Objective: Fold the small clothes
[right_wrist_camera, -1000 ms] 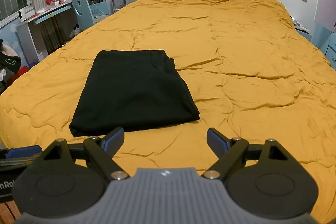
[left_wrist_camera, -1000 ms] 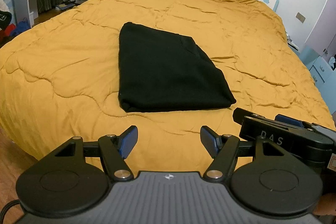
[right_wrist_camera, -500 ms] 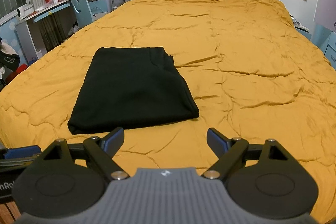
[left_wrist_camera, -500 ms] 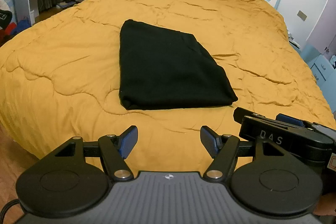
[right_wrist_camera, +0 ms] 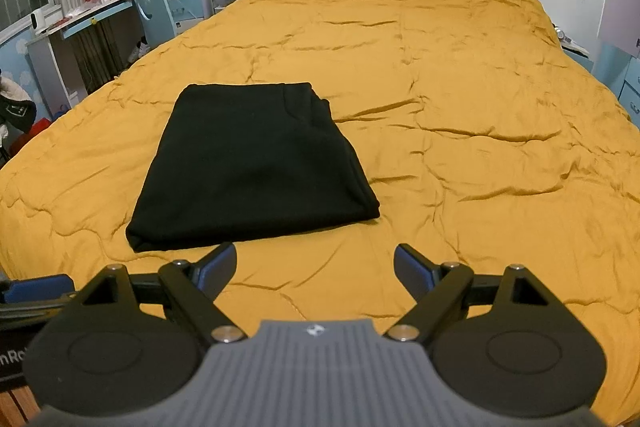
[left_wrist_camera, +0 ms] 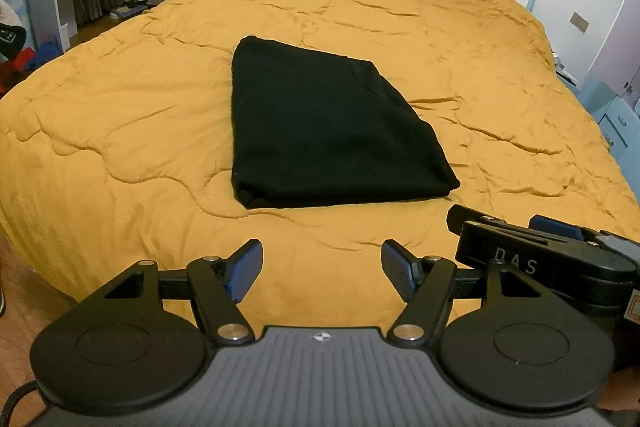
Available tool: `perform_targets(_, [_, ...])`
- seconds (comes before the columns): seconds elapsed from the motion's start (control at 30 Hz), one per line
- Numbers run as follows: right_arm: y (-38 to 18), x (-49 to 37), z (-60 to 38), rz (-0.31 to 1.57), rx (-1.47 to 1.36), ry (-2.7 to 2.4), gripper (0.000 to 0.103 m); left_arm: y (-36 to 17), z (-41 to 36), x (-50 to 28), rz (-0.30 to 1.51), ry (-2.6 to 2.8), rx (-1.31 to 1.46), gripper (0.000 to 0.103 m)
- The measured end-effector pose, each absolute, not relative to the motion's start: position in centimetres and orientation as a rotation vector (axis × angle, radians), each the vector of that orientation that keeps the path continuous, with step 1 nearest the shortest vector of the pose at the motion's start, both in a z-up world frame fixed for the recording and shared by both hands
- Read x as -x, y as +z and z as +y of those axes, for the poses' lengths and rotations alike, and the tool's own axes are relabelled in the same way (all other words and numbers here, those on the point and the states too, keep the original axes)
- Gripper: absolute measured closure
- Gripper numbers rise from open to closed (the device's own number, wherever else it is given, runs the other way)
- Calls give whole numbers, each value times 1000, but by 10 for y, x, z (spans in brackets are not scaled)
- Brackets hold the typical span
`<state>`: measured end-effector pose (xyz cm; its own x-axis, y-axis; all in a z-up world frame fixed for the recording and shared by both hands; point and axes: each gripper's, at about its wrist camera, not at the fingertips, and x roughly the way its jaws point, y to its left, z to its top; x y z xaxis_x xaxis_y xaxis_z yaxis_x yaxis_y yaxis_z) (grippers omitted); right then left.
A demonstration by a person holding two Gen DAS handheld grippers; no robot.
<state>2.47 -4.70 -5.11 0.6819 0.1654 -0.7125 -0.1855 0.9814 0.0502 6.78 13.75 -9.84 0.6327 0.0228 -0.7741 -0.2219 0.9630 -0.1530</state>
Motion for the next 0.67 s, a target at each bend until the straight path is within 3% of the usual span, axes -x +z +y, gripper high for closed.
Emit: perform_targets(0.67, [-53, -26, -46, 803, 27, 189, 21, -100, 139, -67, 866, 136, 242, 24])
